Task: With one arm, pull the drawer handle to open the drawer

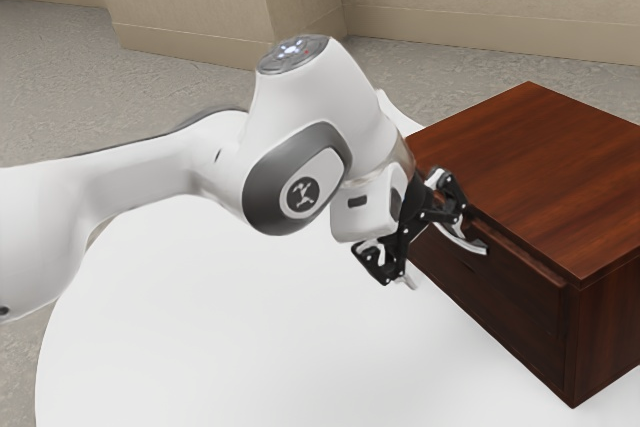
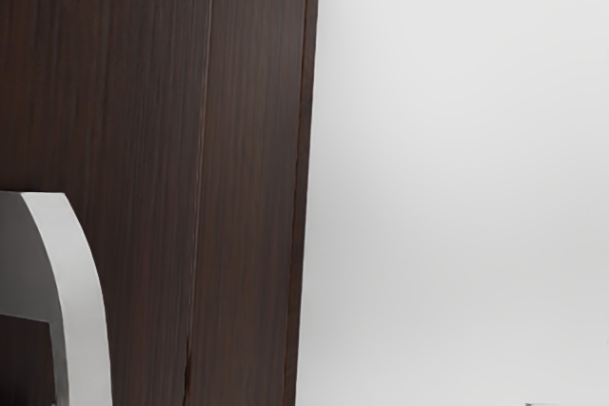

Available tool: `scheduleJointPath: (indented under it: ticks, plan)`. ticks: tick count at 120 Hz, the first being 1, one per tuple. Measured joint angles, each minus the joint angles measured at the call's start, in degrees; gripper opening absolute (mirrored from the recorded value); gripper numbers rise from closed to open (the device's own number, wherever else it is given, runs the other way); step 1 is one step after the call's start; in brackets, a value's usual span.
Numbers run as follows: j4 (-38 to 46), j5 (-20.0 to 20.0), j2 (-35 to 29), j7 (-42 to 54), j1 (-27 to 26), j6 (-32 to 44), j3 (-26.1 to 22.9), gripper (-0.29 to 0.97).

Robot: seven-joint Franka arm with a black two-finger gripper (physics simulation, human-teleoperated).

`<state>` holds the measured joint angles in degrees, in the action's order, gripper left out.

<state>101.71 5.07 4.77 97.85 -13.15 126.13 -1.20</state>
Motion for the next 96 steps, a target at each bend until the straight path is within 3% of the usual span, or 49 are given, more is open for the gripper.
scheduleJointPath:
  ticks: [11, 21, 61, 78, 96]
  plan:
    - [1.71, -0.07, -0.89, 0.03, 0.17, 0.11, -0.07, 0.67]
    - [3.04, -0.15, -2.08, 0.04, 0.35, 0.15, -0.15, 0.63]
    - [5.55, -0.26, -6.57, 0.08, 0.57, -2.32, 0.18, 0.3]
    - [8.23, -0.31, -9.03, 0.11, 0.74, -3.46, 0.35, 0.39]
    - [11.16, -0.35, -12.42, 0.13, 2.29, -4.12, 0.16, 0.4]
